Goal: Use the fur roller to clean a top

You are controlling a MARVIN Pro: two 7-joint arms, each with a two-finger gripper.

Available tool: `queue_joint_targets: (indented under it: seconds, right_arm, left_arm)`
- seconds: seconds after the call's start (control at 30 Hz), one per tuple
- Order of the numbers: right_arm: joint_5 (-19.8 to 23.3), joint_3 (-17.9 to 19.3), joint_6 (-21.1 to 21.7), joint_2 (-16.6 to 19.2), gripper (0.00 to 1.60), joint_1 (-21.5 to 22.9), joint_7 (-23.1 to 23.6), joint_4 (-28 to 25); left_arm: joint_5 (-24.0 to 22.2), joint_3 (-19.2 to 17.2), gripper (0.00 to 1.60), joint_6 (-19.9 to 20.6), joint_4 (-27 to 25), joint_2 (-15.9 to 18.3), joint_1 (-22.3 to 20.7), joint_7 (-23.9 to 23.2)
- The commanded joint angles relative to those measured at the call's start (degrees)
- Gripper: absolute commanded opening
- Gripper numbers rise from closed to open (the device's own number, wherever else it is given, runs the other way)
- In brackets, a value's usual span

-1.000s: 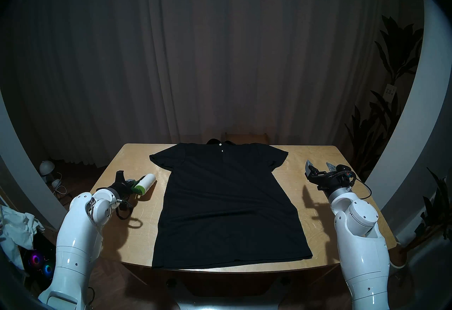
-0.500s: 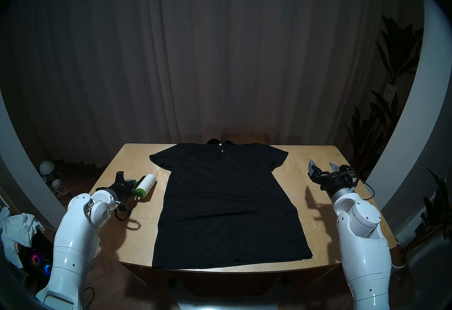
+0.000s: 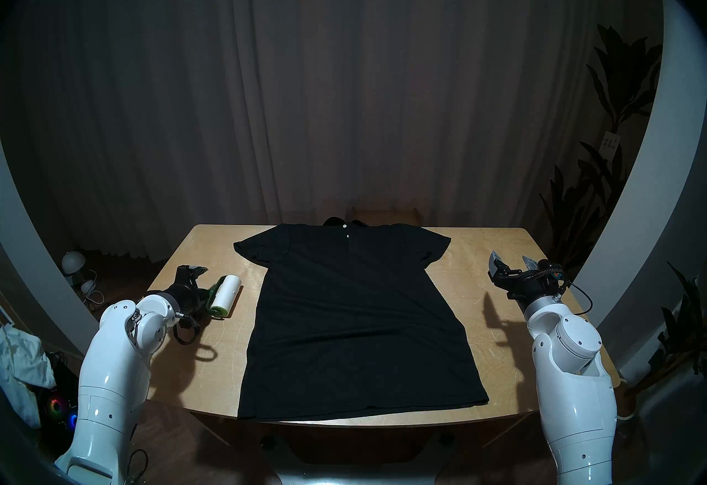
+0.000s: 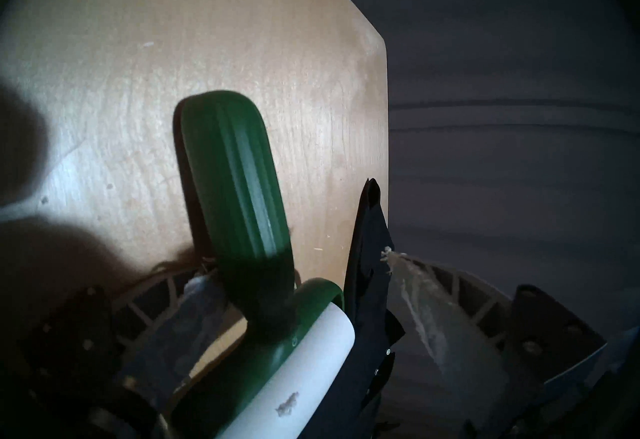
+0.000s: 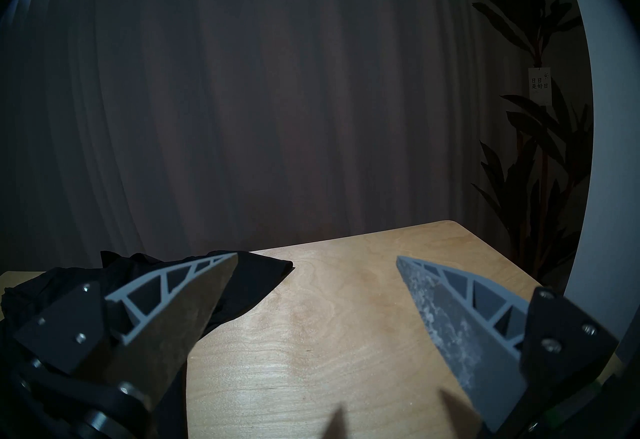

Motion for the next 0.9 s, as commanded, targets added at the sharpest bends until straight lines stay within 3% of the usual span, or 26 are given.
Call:
queue_joint_targets:
  seconds: [0.0,0.37,0.47,0.87]
  right_arm:
    - [0.0,-0.1,0.3,0.4,1.60,0.4,0.3,-1.6]
    - [-0.3,-1.1,3.3,2.2,1.60,0.9,1.5,-1.3]
    - [-1.0,-1.7,4.3,3.0,1.60,0.9,1.6,-1.1]
    - [-2.0,-3.1,6.2,3.7,1.60,-1.9,3.5,-0.9]
  left_arm:
    - [-0.4,-1.5,1.60,-1.9,-3.1,-0.1,2.9,3.1]
    - [-1.0,-4.8,1.60,-4.6,-13.4,-2.3,10.4,4.6]
    - [0.1,-5.4,1.60,-3.3,-15.7,-2.5,12.4,0.1]
    - [2.9,-7.2,1.60,3.6,-24.5,-1.6,20.2,-9.2]
